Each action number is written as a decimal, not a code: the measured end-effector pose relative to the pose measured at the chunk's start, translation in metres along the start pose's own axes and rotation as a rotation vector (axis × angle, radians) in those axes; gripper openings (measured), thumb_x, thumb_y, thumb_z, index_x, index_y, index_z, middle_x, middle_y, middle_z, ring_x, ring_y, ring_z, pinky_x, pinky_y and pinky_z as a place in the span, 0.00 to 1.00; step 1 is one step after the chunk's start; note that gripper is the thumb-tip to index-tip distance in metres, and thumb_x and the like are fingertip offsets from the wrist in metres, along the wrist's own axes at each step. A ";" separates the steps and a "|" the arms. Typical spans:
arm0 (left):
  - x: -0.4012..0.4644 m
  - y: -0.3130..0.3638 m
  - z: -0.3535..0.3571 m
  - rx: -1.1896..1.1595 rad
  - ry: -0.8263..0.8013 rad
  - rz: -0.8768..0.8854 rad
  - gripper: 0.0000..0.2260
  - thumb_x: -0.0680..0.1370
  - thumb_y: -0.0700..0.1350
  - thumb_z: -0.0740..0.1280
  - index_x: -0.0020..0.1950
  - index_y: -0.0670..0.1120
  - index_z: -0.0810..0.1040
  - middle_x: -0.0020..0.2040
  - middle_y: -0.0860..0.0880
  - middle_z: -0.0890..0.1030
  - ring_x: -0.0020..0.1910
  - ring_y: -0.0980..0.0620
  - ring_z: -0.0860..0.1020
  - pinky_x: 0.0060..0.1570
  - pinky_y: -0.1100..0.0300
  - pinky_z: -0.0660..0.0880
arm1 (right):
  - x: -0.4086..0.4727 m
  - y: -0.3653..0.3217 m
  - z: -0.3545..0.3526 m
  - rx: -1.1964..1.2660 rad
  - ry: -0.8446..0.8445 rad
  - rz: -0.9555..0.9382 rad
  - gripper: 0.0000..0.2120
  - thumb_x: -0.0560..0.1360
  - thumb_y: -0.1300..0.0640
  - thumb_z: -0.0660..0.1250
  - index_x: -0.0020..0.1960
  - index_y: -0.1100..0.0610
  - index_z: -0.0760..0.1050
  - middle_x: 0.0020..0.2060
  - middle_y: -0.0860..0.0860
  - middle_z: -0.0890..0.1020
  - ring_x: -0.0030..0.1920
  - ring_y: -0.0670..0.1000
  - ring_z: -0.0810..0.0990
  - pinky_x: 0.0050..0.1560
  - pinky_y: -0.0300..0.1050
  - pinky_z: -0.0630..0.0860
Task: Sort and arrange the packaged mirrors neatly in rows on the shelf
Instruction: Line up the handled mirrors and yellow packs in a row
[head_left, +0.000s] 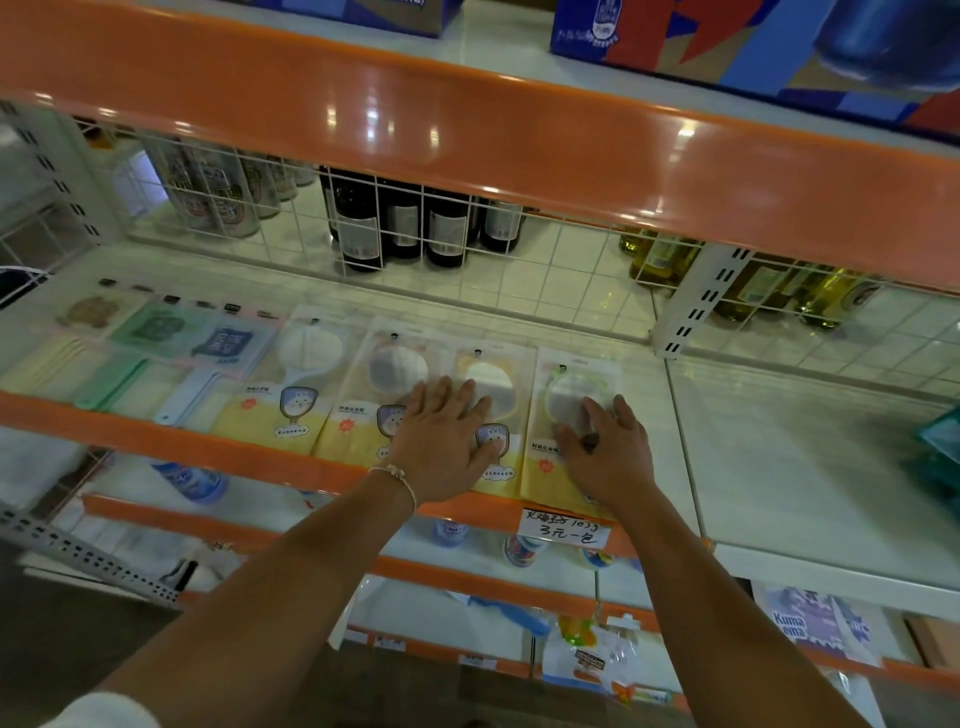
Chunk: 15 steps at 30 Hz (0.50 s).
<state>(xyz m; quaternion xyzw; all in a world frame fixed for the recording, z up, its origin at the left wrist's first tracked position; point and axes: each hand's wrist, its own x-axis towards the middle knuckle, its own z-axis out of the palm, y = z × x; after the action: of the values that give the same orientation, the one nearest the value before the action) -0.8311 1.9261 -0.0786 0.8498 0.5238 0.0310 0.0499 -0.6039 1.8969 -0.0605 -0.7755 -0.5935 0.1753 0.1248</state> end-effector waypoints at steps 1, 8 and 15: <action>0.000 0.000 0.000 0.004 0.003 0.002 0.33 0.78 0.65 0.42 0.79 0.51 0.56 0.80 0.46 0.51 0.78 0.42 0.46 0.75 0.42 0.41 | 0.000 0.000 0.000 -0.001 -0.002 0.000 0.31 0.78 0.38 0.59 0.77 0.49 0.59 0.79 0.55 0.52 0.76 0.59 0.56 0.74 0.52 0.57; 0.001 -0.002 0.003 0.013 0.021 0.024 0.35 0.77 0.66 0.39 0.79 0.50 0.57 0.80 0.45 0.53 0.78 0.40 0.48 0.76 0.44 0.42 | -0.002 -0.003 -0.002 -0.015 -0.004 -0.004 0.31 0.78 0.38 0.58 0.77 0.49 0.60 0.79 0.56 0.53 0.76 0.59 0.56 0.74 0.52 0.57; -0.006 -0.026 -0.009 -0.023 0.080 -0.076 0.36 0.76 0.63 0.37 0.78 0.48 0.58 0.80 0.44 0.53 0.78 0.42 0.48 0.76 0.43 0.44 | -0.003 -0.019 -0.012 -0.072 0.048 0.010 0.30 0.78 0.35 0.55 0.77 0.44 0.58 0.80 0.52 0.49 0.77 0.61 0.50 0.73 0.60 0.53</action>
<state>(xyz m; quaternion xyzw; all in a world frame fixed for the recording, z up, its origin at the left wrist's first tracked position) -0.8575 1.9328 -0.0730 0.8267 0.5571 0.0690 0.0397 -0.6159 1.8987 -0.0418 -0.7864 -0.5924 0.1358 0.1102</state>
